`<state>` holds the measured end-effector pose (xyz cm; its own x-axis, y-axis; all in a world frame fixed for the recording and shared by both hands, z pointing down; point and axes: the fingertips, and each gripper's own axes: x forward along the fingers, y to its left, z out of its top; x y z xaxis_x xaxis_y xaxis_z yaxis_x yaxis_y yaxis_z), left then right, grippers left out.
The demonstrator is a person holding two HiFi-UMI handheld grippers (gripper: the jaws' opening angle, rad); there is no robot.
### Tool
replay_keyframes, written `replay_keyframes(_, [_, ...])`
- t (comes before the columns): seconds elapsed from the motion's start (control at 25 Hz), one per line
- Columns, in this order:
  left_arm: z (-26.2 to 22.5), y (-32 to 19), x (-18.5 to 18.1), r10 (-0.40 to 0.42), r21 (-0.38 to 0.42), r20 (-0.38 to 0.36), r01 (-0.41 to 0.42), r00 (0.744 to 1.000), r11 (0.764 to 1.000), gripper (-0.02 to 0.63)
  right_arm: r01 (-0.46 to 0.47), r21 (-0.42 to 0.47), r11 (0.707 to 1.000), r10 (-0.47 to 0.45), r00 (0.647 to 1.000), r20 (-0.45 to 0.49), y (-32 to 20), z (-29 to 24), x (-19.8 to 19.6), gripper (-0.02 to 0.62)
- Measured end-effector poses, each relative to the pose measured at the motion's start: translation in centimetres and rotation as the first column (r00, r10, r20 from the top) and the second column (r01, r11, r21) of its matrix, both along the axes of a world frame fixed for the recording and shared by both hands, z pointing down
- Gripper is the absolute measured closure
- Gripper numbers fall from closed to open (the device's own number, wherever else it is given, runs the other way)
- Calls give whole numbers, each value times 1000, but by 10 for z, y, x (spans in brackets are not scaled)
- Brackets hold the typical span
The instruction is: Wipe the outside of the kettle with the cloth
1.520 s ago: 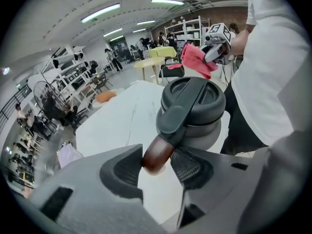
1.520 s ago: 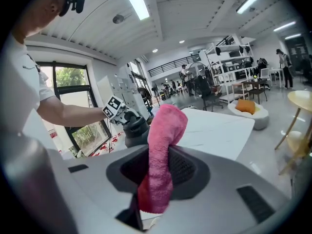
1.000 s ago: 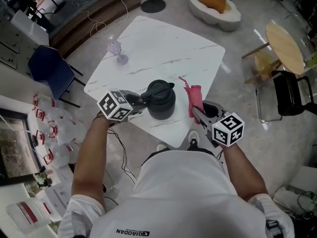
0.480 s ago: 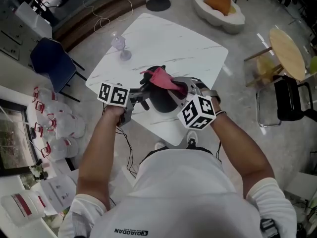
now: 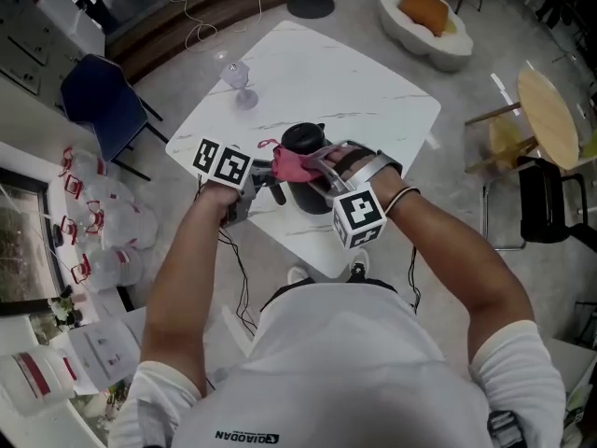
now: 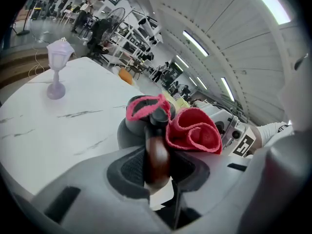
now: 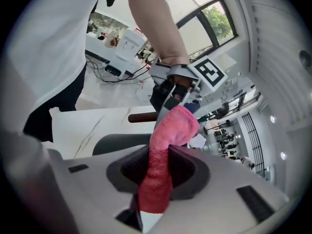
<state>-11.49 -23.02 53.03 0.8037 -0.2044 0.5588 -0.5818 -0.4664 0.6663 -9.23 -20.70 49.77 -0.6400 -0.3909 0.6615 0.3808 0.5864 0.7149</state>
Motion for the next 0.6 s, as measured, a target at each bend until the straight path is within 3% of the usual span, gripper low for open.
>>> replay_keyframes(0.36, [2,-3,-11,-18,-18,-29,18,999,1000,502,176,62,982,-171,981,-89,18,19,6,489])
replay_keyframes(0.6, [4,-3,-17,-53,-36,-42,52,998,998,502,272,70,960,-255,948,-189,39,51,21,489])
